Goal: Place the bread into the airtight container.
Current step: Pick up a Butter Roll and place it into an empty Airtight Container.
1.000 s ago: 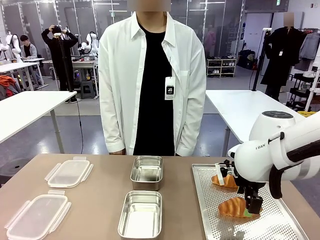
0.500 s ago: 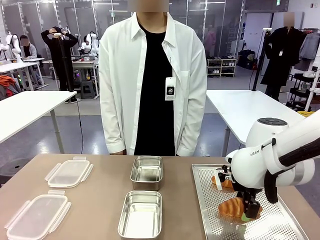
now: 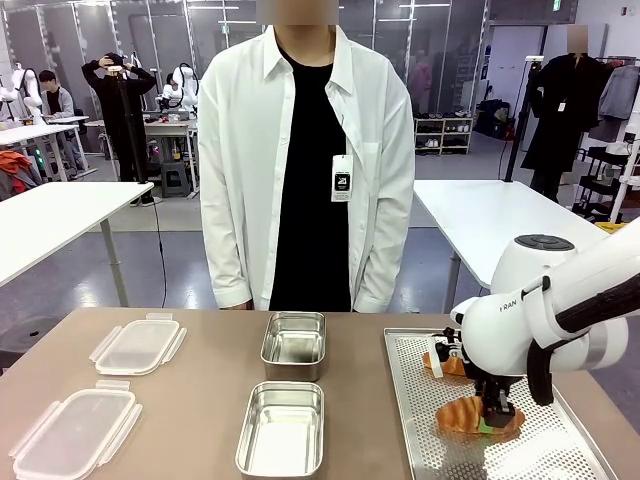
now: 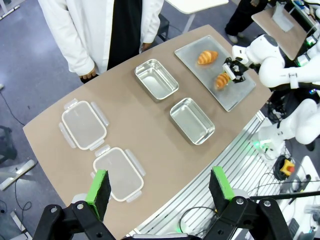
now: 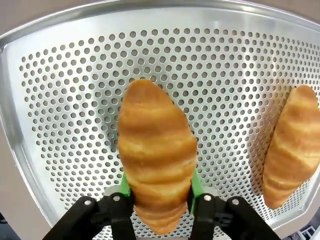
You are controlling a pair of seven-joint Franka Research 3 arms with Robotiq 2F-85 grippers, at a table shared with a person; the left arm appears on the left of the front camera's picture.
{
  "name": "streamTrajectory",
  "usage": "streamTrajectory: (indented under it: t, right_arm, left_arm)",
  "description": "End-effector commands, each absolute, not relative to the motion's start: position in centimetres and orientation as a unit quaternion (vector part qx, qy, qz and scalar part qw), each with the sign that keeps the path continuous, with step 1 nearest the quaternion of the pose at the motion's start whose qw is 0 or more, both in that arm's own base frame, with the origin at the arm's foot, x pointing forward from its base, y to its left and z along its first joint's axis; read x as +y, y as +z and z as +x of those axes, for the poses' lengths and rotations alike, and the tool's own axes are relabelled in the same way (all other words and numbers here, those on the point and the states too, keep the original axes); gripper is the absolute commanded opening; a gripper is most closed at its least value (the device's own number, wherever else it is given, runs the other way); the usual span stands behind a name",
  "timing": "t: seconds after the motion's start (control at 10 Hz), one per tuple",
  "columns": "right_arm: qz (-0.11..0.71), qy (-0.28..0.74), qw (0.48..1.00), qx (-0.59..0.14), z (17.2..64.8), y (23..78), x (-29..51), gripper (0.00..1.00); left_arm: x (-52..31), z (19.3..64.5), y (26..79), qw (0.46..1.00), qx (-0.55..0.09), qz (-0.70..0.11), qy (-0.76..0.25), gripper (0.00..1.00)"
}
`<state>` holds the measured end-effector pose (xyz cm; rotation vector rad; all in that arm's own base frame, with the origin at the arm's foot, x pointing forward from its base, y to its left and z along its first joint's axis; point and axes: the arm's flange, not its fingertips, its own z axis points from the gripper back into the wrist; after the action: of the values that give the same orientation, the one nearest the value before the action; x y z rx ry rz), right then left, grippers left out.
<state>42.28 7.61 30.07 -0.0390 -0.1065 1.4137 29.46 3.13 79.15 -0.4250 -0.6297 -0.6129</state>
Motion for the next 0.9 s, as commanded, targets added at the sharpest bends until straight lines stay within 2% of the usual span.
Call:
streamTrajectory:
  t: [0.0, 0.5, 0.8]
  right_arm:
    - [-0.024, 0.631, 0.774, -0.048, 40.4, 30.5, 8.0, 0.35]
    - [-0.038, 0.607, 0.789, -0.086, 37.1, 42.2, 12.6, 0.35]
    - [-0.043, 0.610, 0.785, -0.096, 34.6, 45.7, 17.4, 0.35]
  left_arm:
    - [3.0, 29.4, 79.3, 0.879, -0.303, -0.211, -0.302, 1.00]
    - [3.0, 29.4, 79.3, 0.879, -0.303, -0.211, -0.302, 1.00]
    - [3.0, 29.4, 79.3, 0.879, -0.303, -0.211, -0.302, 1.00]
